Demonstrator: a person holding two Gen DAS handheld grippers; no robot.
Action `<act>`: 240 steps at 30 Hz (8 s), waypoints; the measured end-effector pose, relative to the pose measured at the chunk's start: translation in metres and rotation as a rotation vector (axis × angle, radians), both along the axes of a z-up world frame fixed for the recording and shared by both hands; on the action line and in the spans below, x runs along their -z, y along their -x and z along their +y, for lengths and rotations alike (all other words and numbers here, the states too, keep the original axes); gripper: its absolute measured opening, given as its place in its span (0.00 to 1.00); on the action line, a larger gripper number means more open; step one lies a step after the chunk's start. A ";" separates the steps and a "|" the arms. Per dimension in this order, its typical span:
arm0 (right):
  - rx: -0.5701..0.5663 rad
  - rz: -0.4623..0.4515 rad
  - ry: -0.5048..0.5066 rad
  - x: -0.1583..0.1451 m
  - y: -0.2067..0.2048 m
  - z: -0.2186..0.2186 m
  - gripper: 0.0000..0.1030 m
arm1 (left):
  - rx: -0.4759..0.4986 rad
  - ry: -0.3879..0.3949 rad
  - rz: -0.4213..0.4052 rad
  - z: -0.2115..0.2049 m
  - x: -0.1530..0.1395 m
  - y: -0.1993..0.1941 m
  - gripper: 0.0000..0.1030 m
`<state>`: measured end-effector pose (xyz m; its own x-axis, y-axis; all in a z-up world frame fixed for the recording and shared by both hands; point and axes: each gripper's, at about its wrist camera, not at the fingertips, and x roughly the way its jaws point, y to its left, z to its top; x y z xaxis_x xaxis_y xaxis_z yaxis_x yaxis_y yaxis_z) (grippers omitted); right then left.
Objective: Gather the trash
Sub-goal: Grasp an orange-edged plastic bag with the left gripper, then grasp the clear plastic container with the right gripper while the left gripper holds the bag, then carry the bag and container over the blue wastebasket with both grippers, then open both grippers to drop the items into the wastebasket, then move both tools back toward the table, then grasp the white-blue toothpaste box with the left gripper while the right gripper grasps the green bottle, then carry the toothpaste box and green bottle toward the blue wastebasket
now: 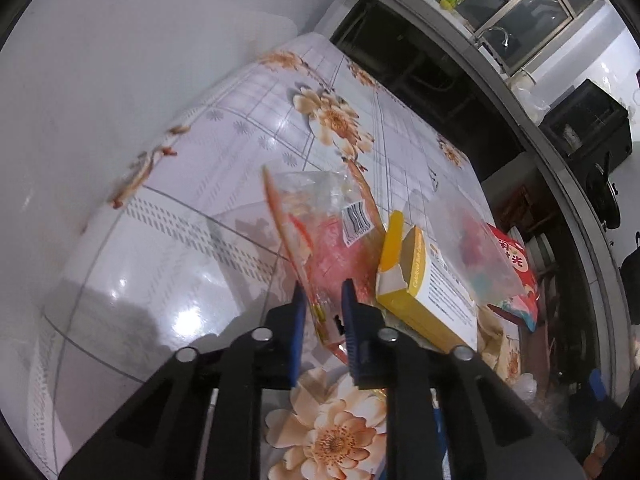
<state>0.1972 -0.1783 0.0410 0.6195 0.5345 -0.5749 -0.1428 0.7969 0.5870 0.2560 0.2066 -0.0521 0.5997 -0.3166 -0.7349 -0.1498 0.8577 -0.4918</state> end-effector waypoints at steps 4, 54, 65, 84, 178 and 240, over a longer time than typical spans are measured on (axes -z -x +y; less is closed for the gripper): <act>-0.001 0.028 -0.030 0.004 -0.010 0.002 0.84 | -0.012 -0.025 -0.040 0.004 -0.004 0.006 0.08; 0.084 0.369 0.087 0.085 -0.197 0.097 0.07 | -0.110 -0.138 -0.339 0.021 -0.050 0.034 0.05; 0.094 0.273 0.060 0.056 -0.180 0.084 0.02 | -0.113 -0.144 -0.400 0.017 -0.068 0.041 0.05; 0.145 0.125 -0.088 0.004 -0.071 -0.007 0.02 | -0.029 -0.168 -0.505 -0.021 -0.116 0.070 0.05; 0.375 0.099 -0.144 0.075 0.145 -0.139 0.81 | 0.440 -0.249 -0.215 -0.139 -0.132 0.070 0.74; 0.287 0.279 0.011 0.093 0.075 -0.009 0.55 | 0.517 -0.373 -0.094 -0.139 -0.019 0.129 0.32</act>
<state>0.1226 -0.1872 -0.0521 0.5619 0.3555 -0.7469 0.2505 0.7875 0.5632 0.1274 0.0680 -0.0327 0.5050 -0.3151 -0.8035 0.3578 0.9236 -0.1373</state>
